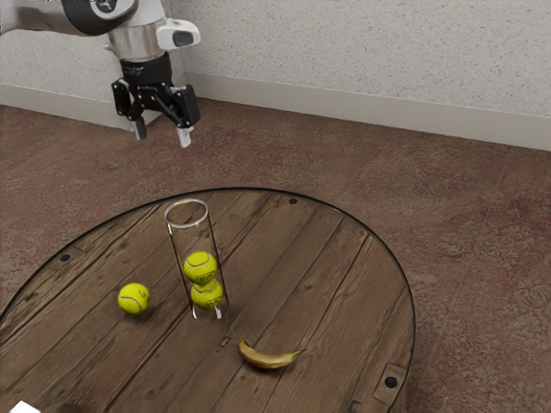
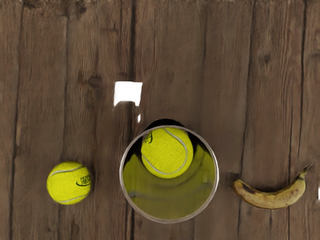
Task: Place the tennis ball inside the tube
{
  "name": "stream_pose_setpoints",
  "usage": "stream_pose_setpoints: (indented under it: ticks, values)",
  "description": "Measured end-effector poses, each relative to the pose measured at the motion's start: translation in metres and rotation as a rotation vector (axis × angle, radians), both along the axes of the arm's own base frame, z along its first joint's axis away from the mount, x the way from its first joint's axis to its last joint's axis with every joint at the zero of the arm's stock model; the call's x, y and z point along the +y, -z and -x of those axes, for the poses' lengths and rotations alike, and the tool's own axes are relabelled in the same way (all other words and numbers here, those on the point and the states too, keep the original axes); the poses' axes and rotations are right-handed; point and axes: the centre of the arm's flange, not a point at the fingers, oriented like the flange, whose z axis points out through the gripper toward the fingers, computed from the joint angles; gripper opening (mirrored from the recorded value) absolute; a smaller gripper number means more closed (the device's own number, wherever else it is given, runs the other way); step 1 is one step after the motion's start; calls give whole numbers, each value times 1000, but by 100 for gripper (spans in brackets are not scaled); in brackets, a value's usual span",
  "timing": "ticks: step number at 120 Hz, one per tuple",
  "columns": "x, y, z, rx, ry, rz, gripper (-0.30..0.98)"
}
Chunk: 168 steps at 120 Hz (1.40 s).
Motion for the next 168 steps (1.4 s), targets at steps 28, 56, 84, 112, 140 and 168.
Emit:
stream_pose_setpoints:
  ticks: [28, 56, 84, 112, 140, 168]
  values:
    - [3, 4, 17, -32, 0, -13, 69]
    - [44, 95, 109, 51, -98, -47, 69]
    - [78, 222, 139, -29, -90, -48, 69]
    - [115, 301, 119, -166, -32, -44, 69]
    - [145, 344, 100, -201, -5, -43, 69]
    - [150, 348, 90, -235, 43, -52, 69]
